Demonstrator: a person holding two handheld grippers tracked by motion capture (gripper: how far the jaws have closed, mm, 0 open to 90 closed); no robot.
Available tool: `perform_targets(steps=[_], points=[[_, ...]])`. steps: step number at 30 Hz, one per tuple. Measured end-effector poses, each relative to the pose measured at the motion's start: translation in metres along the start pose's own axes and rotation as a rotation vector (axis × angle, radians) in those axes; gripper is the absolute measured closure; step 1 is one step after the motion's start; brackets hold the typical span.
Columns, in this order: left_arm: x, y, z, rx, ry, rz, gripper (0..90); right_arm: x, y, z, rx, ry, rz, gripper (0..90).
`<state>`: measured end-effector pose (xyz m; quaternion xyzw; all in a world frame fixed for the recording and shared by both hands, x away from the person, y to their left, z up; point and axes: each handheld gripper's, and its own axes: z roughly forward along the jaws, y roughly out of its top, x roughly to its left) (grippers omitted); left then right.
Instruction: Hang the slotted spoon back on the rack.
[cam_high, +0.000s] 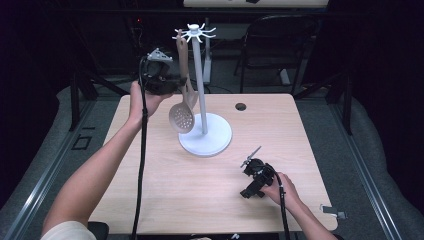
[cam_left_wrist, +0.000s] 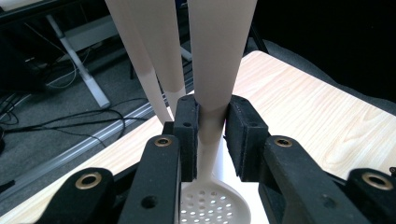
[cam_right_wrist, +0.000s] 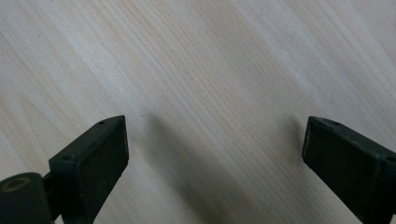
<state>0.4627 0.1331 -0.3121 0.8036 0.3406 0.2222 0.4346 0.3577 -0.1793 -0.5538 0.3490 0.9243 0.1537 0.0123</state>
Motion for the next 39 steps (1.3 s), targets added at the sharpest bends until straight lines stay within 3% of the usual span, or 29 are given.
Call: perform_targets(steps=[3,14,21,22,23,29,35,39], points=[[-0.001,0.001,0.002,-0.005,0.001,-0.001,74.9,-0.001,0.001,-0.002,0.023,-0.02,-0.017,6.8],[0.0,0.002,0.012,-0.006,0.011,-0.007,74.7,-0.001,0.0,-0.001,0.018,-0.014,-0.012,6.8],[0.001,-0.004,0.014,-0.039,0.007,-0.006,74.3,-0.001,0.0,-0.002,0.018,-0.017,-0.014,6.8],[0.001,-0.005,0.014,-0.045,0.01,-0.005,74.2,0.0,0.0,-0.001,-0.002,0.006,0.002,6.8],[0.0,-0.005,0.014,-0.049,0.011,-0.005,74.1,0.0,0.0,-0.002,0.003,-0.011,-0.006,6.8],[-0.002,-0.008,0.013,-0.058,0.023,0.008,73.2,-0.002,0.001,-0.004,0.024,-0.009,-0.018,6.7],[-0.003,-0.01,0.008,-0.053,0.032,0.005,63.6,-0.001,0.0,-0.003,0.012,-0.014,-0.008,6.8],[-0.005,-0.011,0.004,-0.037,0.038,0.007,46.6,-0.001,0.001,-0.003,0.015,-0.015,-0.01,6.8]])
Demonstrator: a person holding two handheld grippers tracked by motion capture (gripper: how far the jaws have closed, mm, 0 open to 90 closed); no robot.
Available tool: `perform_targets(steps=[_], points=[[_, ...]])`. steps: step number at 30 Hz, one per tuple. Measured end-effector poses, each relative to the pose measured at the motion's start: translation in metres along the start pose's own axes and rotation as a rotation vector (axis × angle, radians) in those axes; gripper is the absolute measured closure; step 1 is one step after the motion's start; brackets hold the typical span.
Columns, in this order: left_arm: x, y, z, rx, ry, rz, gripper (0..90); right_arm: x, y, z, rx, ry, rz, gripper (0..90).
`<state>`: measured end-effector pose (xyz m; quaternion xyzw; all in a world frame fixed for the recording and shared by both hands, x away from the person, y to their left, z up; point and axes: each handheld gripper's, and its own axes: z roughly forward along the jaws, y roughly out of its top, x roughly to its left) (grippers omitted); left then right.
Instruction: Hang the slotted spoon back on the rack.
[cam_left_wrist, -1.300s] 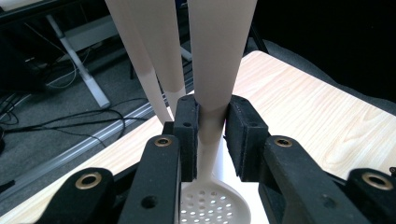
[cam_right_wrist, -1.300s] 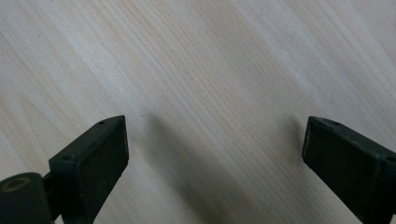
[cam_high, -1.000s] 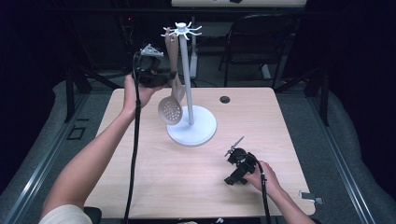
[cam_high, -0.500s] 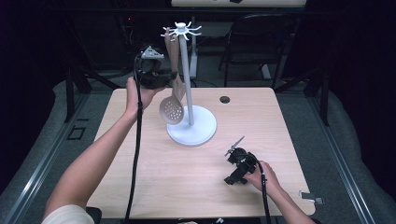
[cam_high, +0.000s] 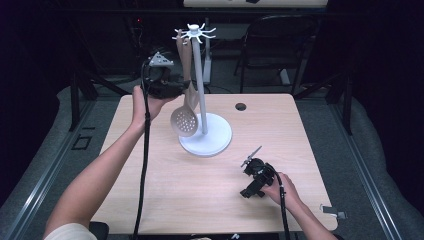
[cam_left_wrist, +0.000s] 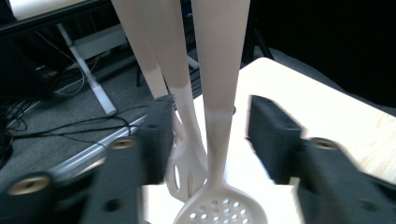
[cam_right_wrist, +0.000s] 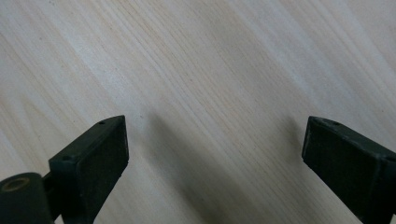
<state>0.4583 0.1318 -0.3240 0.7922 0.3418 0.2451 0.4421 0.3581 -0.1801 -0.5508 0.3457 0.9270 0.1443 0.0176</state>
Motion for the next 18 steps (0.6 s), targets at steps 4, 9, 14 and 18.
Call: perform_targets(steps=[4,9,14,18], points=[[-0.003,-0.002,-0.002,0.021,0.015,0.015,33.9,0.0,0.0,0.001,-0.004,0.001,0.0,6.8],[-0.006,-0.006,-0.006,0.032,0.027,0.025,23.6,0.0,0.0,0.0,-0.003,0.0,0.001,6.7],[-0.006,-0.016,-0.01,0.058,0.036,0.033,16.6,0.0,0.0,0.0,-0.005,0.0,0.003,6.7],[-0.005,-0.03,-0.015,0.069,0.033,0.017,15.1,0.0,0.0,0.0,-0.001,0.001,-0.001,6.8]])
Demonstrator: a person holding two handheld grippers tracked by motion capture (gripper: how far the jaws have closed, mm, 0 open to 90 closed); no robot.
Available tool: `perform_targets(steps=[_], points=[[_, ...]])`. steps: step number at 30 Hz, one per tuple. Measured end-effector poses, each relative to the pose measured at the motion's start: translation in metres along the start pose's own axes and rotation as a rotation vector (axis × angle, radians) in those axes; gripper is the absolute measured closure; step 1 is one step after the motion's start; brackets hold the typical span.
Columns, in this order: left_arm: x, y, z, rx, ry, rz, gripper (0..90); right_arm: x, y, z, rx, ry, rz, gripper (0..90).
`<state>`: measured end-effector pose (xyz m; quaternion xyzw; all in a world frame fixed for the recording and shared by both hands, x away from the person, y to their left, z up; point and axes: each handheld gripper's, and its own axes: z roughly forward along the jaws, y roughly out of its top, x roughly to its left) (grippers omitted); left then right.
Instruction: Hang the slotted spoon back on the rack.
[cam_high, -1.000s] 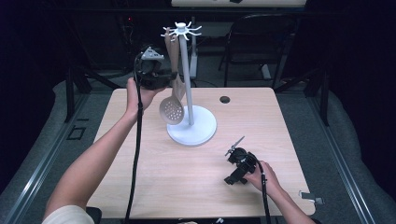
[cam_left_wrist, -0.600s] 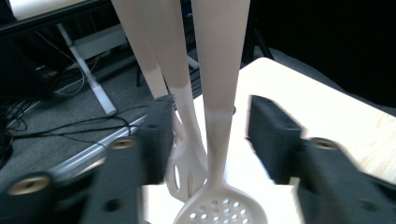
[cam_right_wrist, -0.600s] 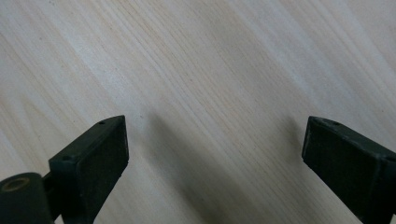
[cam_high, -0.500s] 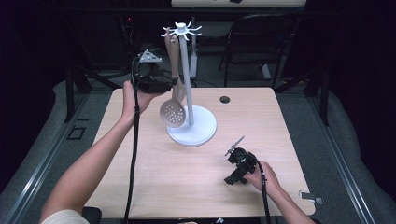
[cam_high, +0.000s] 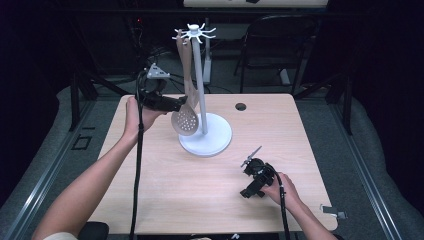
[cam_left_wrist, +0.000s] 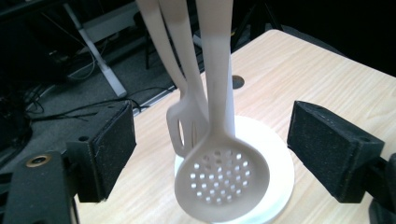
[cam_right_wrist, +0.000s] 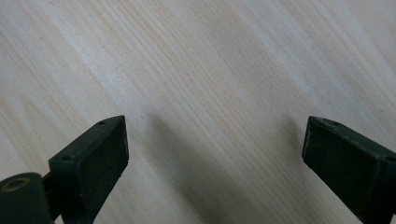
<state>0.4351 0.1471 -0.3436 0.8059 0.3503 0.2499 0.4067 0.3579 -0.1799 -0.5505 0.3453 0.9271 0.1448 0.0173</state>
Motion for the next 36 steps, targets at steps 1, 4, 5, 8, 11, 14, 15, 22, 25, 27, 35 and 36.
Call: perform_targets(steps=[1,4,5,8,11,14,15,22,25,27,35,36], points=[[0.0,-0.005,-0.001,0.001,0.001,-0.007,14.8,0.0,0.0,0.0,0.0,0.001,-0.001,6.7],[0.001,-0.02,-0.003,0.019,0.002,-0.018,13.0,0.0,0.0,0.0,-0.007,0.009,-0.001,6.7],[0.001,-0.025,-0.003,0.026,0.004,-0.022,12.3,0.0,0.0,0.001,-0.007,0.009,0.0,6.7],[0.001,-0.04,-0.003,0.056,-0.001,-0.033,10.6,0.001,0.0,0.001,-0.009,0.009,0.003,6.7],[0.002,-0.055,-0.004,0.083,-0.011,-0.053,8.1,0.001,0.0,0.0,-0.012,0.008,0.003,6.5],[0.002,-0.074,-0.005,0.093,-0.026,-0.091,7.1,0.0,0.0,-0.001,-0.016,0.018,0.003,6.4],[0.002,-0.08,-0.006,0.107,-0.031,-0.098,7.1,0.001,0.0,0.0,-0.025,0.015,0.011,6.3],[0.002,-0.119,-0.004,0.153,-0.026,-0.131,6.4,0.001,0.0,-0.001,-0.029,0.015,0.009,6.2],[0.003,-0.134,-0.002,0.181,-0.038,-0.162,6.2,0.0,0.0,-0.001,-0.02,0.003,0.003,6.2],[0.002,-0.144,-0.001,0.186,-0.04,-0.18,6.1,0.0,0.0,-0.001,-0.019,0.003,0.003,6.2],[0.003,-0.168,0.002,0.215,-0.045,-0.229,3.3,0.0,-0.001,0.0,-0.029,0.012,0.01,6.1],[0.004,-0.17,0.003,0.22,-0.041,-0.224,3.1,0.0,-0.001,-0.001,-0.024,0.012,0.006,6.1]])
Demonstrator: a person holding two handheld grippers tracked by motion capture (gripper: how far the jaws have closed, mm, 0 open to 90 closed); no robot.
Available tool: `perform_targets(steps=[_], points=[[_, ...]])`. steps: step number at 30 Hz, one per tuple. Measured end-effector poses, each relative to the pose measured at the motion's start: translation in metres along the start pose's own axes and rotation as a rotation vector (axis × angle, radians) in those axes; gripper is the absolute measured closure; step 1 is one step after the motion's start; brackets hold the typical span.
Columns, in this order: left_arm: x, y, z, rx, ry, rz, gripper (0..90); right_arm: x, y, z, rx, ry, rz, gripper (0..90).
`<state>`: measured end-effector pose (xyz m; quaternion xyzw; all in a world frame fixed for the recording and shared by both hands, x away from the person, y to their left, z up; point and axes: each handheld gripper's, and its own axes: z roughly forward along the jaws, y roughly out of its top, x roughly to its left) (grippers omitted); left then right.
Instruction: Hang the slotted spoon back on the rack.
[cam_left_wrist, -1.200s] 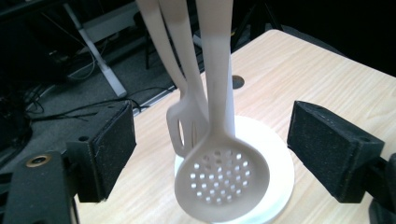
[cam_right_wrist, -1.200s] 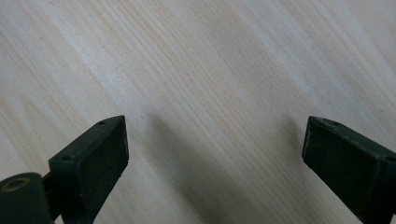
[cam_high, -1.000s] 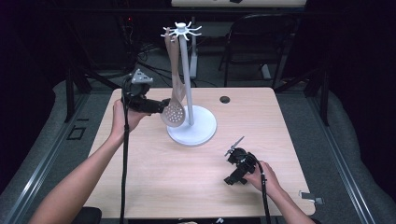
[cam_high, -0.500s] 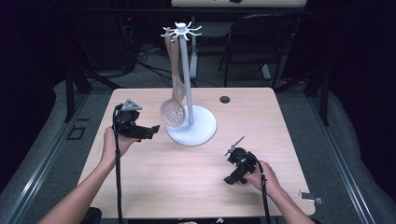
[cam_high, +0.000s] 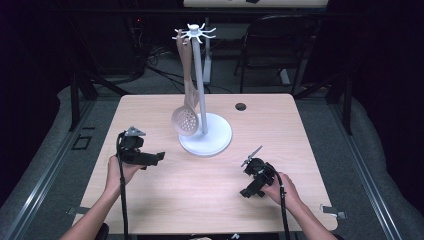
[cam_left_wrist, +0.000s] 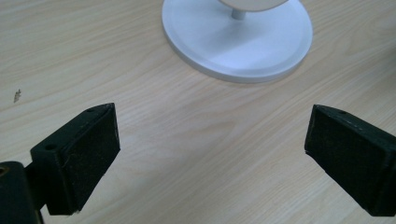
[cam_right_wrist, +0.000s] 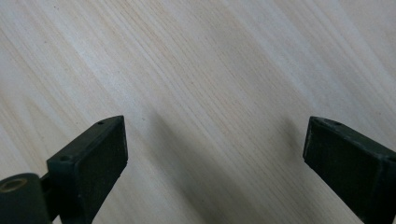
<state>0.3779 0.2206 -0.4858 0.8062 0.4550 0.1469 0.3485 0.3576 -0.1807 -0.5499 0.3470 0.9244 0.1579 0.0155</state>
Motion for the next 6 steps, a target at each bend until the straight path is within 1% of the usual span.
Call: perform_targets(steps=[2,4,6], points=[[0.0023,-0.0022,0.0013,0.012,-0.002,-0.011,1.7,-0.0007,0.0001,0.0003,0.004,-0.006,-0.003,6.0],[0.0052,-0.0042,0.0035,0.015,0.001,-0.021,1.0,-0.0009,-0.0001,0.0006,0.0,0.002,0.002,5.9],[0.0079,-0.0059,0.0057,0.015,0.017,-0.026,0.2,-0.0009,-0.0002,-0.0002,-0.001,-0.001,0.0,5.8]])
